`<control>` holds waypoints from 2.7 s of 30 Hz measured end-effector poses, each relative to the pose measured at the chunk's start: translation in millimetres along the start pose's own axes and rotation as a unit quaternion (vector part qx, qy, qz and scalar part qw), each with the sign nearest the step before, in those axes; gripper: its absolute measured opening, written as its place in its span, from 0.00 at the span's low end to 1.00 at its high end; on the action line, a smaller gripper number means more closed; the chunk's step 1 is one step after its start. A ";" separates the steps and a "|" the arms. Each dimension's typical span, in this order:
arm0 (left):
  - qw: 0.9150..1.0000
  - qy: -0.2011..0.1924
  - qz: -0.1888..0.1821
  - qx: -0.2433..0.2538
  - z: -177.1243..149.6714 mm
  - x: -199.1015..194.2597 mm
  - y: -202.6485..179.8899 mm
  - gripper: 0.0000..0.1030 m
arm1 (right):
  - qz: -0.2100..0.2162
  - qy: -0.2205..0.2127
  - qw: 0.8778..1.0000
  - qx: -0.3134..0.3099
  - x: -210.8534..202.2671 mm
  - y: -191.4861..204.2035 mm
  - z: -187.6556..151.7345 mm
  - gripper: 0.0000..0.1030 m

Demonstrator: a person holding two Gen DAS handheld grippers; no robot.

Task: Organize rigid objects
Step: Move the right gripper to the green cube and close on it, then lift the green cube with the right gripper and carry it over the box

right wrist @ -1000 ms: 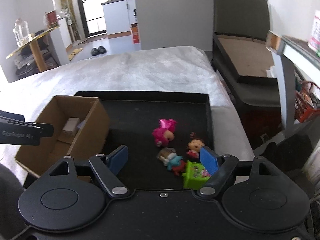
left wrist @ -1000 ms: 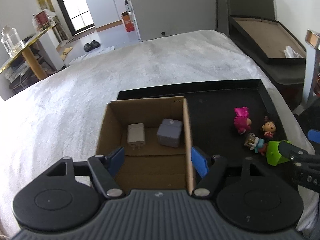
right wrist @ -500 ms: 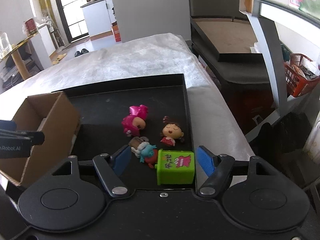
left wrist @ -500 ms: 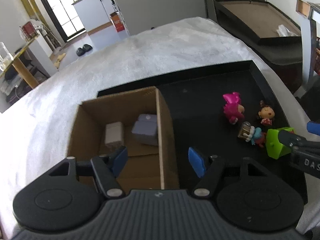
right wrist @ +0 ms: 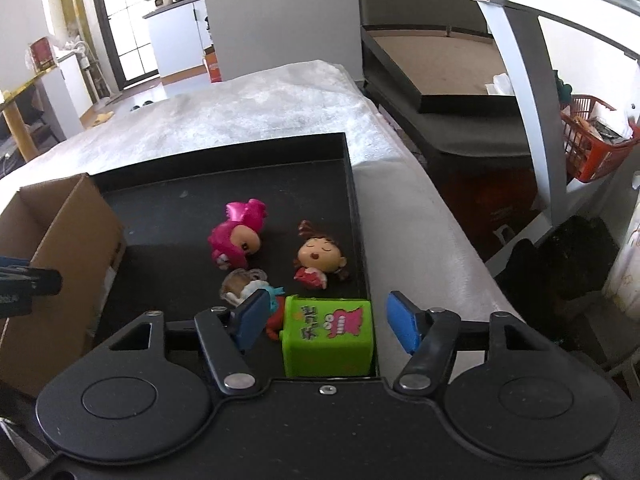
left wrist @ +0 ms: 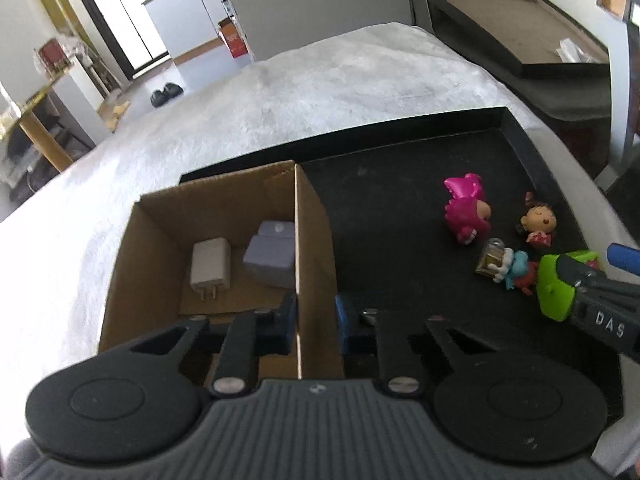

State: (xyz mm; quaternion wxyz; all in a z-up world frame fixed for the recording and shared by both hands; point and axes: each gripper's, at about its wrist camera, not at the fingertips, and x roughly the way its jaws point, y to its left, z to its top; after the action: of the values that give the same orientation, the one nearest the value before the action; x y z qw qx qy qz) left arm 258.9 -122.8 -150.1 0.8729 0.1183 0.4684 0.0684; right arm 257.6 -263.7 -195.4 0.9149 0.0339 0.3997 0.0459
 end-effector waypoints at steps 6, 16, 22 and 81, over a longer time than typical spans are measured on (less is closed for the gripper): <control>1.000 0.000 0.007 0.009 -0.3 1.5 -0.1 0.09 | -0.004 0.008 1.000 -0.004 2.1 2.4 -1.0 0.47; 0.999 -0.007 0.008 0.033 -3.0 0.0 -3.9 0.10 | -0.002 0.014 0.999 -0.034 -4.7 16.5 -8.2 0.48; 0.999 -0.005 0.007 0.033 -2.3 0.4 -3.1 0.10 | -0.008 0.021 0.999 -0.048 3.3 21.8 -9.2 0.50; 0.993 -0.018 -0.060 -0.100 -29.6 -53.9 152.3 0.39 | -0.005 -0.028 0.992 -0.120 -92.9 126.7 41.4 0.48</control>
State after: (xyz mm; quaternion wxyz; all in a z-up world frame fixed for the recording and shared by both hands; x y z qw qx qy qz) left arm 203.2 15.6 -81.5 0.8912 0.0037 0.4497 0.0603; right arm 217.9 -149.2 -87.2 0.9234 -0.0769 0.3655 0.0882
